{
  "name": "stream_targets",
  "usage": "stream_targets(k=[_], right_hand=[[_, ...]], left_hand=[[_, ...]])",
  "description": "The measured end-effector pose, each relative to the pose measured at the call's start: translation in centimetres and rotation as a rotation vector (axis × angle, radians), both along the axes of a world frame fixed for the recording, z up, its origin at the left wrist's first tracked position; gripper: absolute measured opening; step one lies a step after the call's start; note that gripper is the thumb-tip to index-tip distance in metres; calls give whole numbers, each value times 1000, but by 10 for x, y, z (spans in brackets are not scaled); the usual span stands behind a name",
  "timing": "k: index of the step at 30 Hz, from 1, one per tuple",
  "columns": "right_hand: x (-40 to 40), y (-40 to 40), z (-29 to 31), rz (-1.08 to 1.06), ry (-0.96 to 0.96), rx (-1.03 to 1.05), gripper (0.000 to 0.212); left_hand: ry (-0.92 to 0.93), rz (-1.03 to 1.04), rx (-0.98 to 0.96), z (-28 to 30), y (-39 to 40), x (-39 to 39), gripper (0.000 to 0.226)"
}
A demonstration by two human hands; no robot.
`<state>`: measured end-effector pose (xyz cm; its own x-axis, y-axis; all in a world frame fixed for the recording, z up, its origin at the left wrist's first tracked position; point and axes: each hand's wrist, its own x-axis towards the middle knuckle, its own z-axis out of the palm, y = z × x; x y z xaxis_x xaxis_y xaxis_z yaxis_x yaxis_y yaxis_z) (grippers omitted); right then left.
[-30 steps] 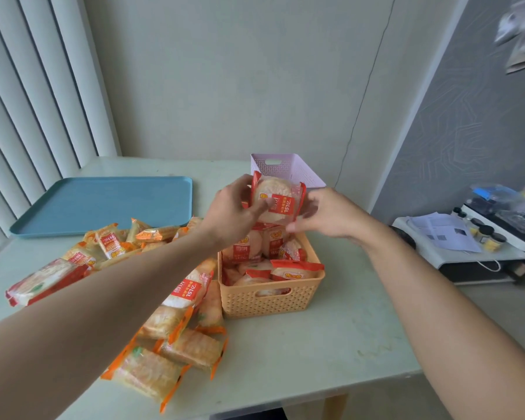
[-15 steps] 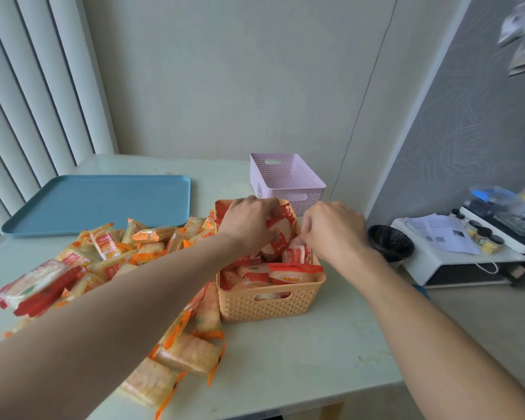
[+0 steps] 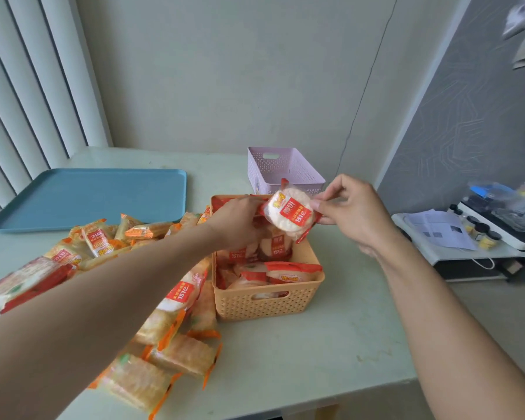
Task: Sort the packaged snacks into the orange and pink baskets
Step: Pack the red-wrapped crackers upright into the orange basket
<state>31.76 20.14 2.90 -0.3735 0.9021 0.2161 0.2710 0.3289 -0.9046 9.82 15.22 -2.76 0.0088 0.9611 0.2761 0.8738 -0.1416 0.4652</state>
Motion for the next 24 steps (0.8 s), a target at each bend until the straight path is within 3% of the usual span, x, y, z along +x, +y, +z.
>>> stream_targets(k=[2, 5, 8, 13, 15, 20, 24], right_hand=[[-11, 2, -13, 59, -55, 35, 34], [-17, 5, -27, 94, -431, 110, 41], [-22, -1, -27, 146, -563, 238, 71], [-32, -6, -21, 163, -701, 400, 40], [-31, -3, -21, 151, -815, 394, 41], [-45, -4, -35, 96, -1180, 600, 49], [-42, -9, -10, 126, -1149, 540, 65]], left_hand=[[-54, 57, 98, -3, -3, -5, 28], [-15, 100, 88, -7, -3, -12, 23], [55, 69, 37, -7, -5, -12, 21], [-77, 43, 1, 0, -16, -15, 51], [-70, 23, -50, 3, -23, -22, 66], [246, 21, -391, 5, -31, -33, 105], [224, 53, -404, -3, -30, -31, 102]])
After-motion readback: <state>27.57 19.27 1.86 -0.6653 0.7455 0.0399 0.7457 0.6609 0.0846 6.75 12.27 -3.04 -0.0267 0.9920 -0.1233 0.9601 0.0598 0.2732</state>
